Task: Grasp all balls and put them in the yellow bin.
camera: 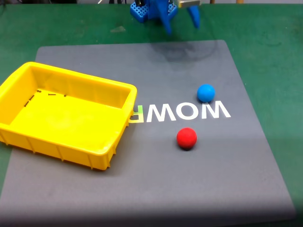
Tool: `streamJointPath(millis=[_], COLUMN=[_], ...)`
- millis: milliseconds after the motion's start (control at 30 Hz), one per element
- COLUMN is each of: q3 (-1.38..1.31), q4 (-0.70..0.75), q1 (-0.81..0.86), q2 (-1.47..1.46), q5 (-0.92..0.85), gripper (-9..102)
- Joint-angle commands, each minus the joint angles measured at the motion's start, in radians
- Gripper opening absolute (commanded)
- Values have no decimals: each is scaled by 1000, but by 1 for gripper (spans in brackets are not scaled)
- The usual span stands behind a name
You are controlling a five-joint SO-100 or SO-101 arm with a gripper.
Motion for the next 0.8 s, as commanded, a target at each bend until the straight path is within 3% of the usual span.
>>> streamJointPath(millis=[0,267,767], q3=[-242,-350,-600], q4=[-133,-373,-535], q1=[-8,20,-20], q2=[-213,-548,-982], q5=[-18,-72,-58], gripper=[33,33,33])
